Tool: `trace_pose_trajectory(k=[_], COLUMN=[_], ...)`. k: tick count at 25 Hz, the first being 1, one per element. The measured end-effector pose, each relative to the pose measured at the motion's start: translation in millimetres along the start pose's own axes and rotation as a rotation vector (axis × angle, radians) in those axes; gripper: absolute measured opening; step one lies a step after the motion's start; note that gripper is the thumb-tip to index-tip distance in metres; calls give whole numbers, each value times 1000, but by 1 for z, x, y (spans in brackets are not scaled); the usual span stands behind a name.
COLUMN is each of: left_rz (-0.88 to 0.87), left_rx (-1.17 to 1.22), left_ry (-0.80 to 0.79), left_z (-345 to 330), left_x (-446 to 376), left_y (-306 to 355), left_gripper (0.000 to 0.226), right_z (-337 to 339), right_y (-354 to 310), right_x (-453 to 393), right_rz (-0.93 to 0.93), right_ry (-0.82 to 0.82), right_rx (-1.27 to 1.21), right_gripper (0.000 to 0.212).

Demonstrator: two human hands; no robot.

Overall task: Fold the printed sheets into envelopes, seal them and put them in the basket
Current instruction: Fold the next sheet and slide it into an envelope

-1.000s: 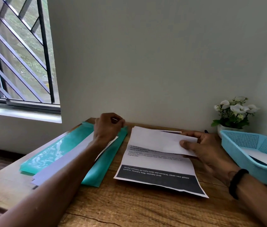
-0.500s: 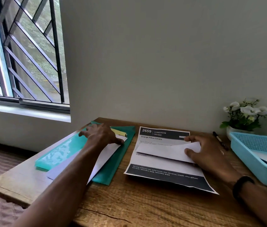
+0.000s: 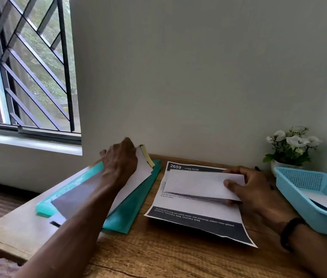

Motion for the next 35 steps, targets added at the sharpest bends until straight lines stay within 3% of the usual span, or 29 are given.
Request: trace_pose_trajectory(k=[3, 6, 12, 17, 22, 29, 35], left_rz=[-157, -318, -469, -409, -316, -79, -32], left_rx=[169, 270, 368, 352, 367, 335, 314], left_ry=[176, 197, 125, 135, 125, 189, 212], left_z=[7, 1, -14, -14, -17, -11, -14], left_x=[-1, 1, 1, 1, 0, -1, -2], left_y=[14, 22, 31, 30, 24, 17, 11], left_gripper=[21, 22, 28, 54, 59, 49, 47], right_z=[7, 9, 13, 18, 18, 15, 7], right_y=[-7, -13, -9, -8, -7, -9, -12], right_x=[-4, -3, -7, -8, -7, -7, 0], right_rz=[15, 54, 154, 232, 256, 296, 198], right_ry=[14, 17, 155, 230, 247, 237, 53], right_rx=[-239, -348, -107, -19, 11, 85, 78], right_gripper=[17, 21, 20, 18, 16, 15, 17])
Point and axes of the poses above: each hand's wrist, its own x-axis away from the middle knuckle, its own z-axis out of the back of the hand, y = z × x, the point moved 2 cm from there along -x, towards the middle knuckle, and after that the axes turned 10 degrees about -z, right-handed, at the moved point
